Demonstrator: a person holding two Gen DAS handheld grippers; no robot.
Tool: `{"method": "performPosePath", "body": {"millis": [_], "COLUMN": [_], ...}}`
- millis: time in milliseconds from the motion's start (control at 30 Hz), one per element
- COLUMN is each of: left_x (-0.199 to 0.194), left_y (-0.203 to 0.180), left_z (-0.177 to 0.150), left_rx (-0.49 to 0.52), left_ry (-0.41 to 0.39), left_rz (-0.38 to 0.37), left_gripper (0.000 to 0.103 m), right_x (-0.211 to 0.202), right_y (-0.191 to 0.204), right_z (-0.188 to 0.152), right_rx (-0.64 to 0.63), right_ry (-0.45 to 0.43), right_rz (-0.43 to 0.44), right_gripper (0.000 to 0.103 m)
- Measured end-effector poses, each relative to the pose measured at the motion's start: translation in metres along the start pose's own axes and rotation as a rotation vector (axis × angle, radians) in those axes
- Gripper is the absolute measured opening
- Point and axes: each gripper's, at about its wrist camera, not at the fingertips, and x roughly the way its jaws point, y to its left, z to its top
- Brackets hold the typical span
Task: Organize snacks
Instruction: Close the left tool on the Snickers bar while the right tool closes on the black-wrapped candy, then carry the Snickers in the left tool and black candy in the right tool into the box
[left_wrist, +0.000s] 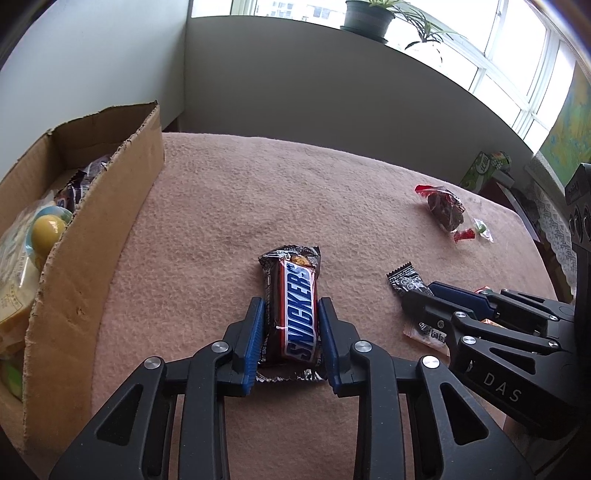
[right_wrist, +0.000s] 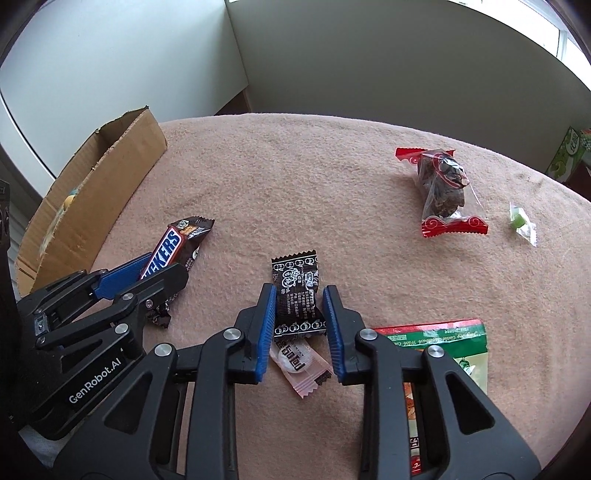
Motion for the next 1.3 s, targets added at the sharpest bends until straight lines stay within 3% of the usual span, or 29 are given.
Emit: {"method": "performPosePath", "body": {"millis": [333,767,1300], "left_x": [-0.009,-0.056,-0.108], "left_y": [0.002,0.0,0.058], "left_z": [0.0,0.011,0.006], "left_rx": [-0.015,0.006,-0.049], "left_ry": [-0.029,-0.171,-0.297], "left_rz": [-0.017,0.007,0.067], "left_gripper": [0.027,0.027,0.027], "right_x": [-0.02,-0.057,-0.062], "right_y": [-0.006,0.008,0.09], "right_z": [0.008,0.027,0.051], "right_rx": [0.03,0.046,-0.01], "right_ry": [-0.046,-0.156,-0.199], "right_rz": [0.019,0.043,0.151], "right_gripper": [0.027,0.027,0.027]}}
